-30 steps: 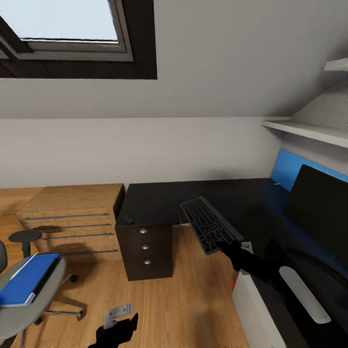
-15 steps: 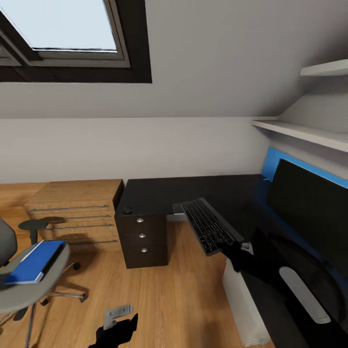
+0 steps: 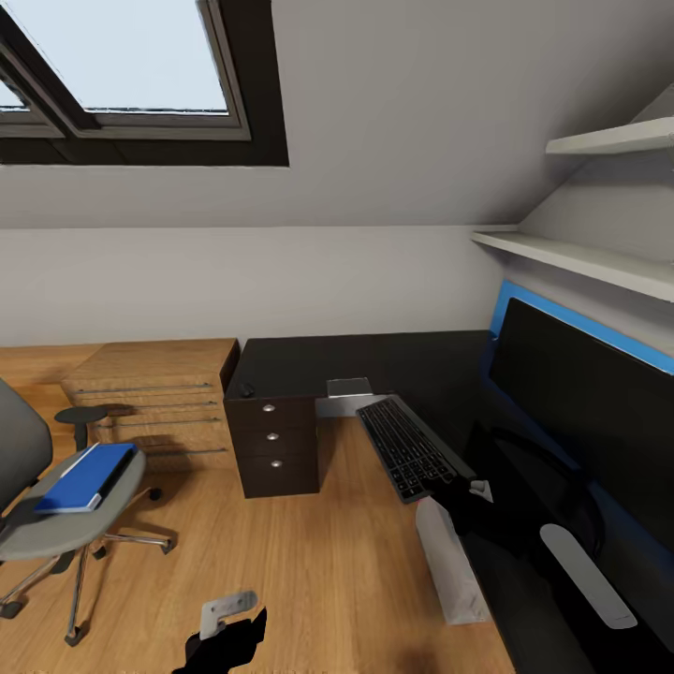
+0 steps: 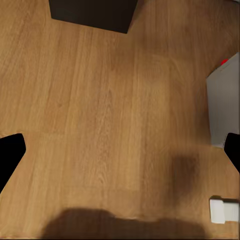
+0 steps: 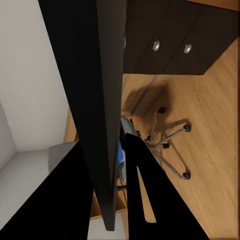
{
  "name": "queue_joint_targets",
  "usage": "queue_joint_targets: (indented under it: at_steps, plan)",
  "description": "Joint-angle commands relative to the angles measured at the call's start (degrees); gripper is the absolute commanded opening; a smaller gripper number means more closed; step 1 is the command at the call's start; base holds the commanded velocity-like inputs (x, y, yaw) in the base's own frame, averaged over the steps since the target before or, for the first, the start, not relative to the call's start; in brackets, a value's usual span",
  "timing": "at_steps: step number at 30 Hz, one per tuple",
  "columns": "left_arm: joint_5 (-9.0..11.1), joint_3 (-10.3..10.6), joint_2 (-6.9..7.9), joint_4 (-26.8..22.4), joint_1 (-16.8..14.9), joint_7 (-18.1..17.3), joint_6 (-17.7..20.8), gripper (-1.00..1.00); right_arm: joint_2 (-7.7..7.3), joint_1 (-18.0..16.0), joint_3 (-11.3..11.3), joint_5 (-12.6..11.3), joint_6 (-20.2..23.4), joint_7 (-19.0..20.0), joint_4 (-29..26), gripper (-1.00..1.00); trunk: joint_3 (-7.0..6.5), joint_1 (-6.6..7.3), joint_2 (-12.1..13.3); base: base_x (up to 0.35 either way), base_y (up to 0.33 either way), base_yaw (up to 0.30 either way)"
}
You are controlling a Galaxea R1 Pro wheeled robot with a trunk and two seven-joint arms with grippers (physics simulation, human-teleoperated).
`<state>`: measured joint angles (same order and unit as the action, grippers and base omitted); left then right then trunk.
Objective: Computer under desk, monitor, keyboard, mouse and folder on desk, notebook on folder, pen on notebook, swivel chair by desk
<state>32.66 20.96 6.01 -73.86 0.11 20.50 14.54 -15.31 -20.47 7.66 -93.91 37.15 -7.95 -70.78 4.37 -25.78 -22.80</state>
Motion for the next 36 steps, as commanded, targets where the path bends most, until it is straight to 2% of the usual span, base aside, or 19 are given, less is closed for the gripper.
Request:
queue_joint_targets:
  at_steps: [1, 21, 28, 32, 36]
  plan:
    - [0.47, 0.13, 0.05, -0.14, -0.03, 0.48, 0.14, 1.00, -0.05, -0.06, 0.07, -0.99, -0.06, -0.42, -0.07, -1.00, 0.11, 0.00, -0.12, -0.321, -0.160, 0.000]
    - [0.30, 0.04, 0.05, -0.04, -0.03, 0.57, 0.39, 1.00, -0.23, -0.08, -1.04, -0.47, -0.62, -0.14, 0.91, -1.00, 0.11, 0.00, -0.12, -0.216, -0.278, 0.000]
    - [0.29, 0.04, 0.05, 0.20, -0.03, 0.47, 0.40, 1.00, -0.17, -0.06, -2.42, 1.16, -1.10, 0.28, 1.21, -1.00, 0.11, 0.00, -0.12, -0.198, -0.263, 0.000]
    - [0.47, -0.04, 0.20, 0.60, -0.03, 0.31, 0.25, 1.00, 0.28, -0.05, -2.51, 4.45, -5.31, 0.73, 5.07, -1.00, 0.11, 0.00, -0.12, -0.011, -0.011, 0.000]
    - [0.47, -0.05, 0.19, 1.01, -0.03, 0.21, 0.23, 1.00, 1.03, -0.05, -2.23, 5.41, -9.44, 1.54, 5.85, -1.00, 0.11, 0.00, -0.12, -0.001, -0.002, 0.000]
